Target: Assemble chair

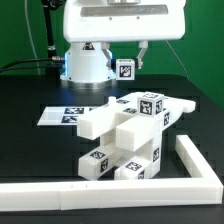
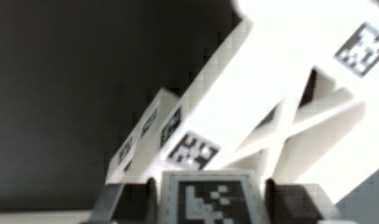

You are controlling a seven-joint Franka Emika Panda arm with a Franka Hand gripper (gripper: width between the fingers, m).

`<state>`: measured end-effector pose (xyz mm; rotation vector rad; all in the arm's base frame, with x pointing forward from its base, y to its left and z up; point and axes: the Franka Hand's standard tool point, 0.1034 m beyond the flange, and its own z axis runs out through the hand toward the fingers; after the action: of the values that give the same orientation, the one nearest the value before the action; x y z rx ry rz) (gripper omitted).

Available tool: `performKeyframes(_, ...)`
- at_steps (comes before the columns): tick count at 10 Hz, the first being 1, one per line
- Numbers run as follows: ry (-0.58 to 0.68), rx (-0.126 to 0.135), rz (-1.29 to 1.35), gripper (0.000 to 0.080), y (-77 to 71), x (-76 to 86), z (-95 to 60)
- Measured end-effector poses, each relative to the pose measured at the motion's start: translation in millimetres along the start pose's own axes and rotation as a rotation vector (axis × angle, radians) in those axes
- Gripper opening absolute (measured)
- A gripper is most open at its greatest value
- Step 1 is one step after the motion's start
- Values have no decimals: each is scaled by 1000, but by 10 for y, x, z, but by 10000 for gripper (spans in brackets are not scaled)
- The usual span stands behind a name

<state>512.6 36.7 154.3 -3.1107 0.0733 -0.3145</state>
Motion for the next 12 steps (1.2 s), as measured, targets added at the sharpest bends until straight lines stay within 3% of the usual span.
performKeyframes(1, 16, 4, 6, 285, 52, 101, -47)
performKeyframes(7, -29, -30, 29, 285, 139, -8, 269)
performKeyframes(12, -5, -40, 15, 285, 115, 41, 321)
